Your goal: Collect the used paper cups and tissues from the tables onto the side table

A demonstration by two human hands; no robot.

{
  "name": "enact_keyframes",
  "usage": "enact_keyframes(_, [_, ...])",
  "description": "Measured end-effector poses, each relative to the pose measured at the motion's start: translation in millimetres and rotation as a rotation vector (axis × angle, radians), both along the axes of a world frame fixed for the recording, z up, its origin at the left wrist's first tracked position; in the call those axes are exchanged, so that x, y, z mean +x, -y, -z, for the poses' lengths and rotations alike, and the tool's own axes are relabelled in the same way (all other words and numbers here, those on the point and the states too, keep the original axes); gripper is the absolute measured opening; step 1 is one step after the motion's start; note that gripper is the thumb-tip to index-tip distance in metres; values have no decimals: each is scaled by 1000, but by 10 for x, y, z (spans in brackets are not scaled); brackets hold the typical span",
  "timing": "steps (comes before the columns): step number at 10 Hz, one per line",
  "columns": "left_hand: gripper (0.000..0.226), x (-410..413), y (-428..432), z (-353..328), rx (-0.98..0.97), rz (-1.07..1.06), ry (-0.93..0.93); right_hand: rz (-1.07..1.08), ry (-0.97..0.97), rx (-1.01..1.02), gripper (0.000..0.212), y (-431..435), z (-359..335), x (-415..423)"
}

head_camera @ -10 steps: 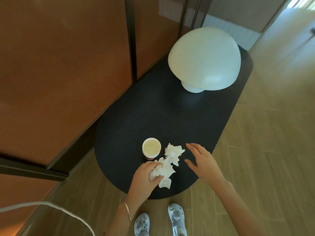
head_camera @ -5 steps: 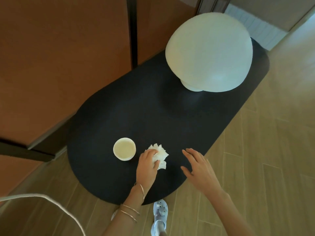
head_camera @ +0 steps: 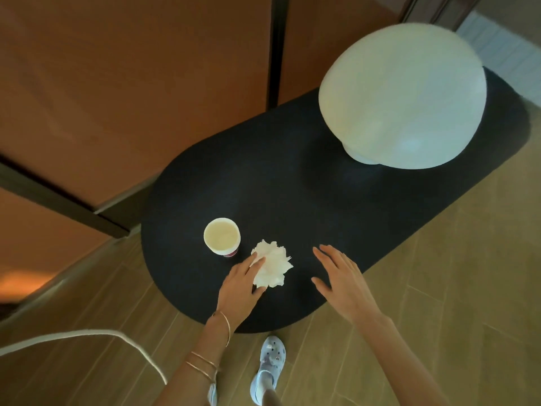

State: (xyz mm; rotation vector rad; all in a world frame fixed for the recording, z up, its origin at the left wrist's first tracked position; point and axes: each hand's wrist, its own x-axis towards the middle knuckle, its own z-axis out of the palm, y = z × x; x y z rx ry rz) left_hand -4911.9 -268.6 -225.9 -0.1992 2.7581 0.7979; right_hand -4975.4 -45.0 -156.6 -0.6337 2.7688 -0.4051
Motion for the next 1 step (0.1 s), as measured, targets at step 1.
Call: enact_keyframes(1, [52, 107, 52, -207, -70, 38, -7, -19, -14, 11, 60, 92, -137, 22])
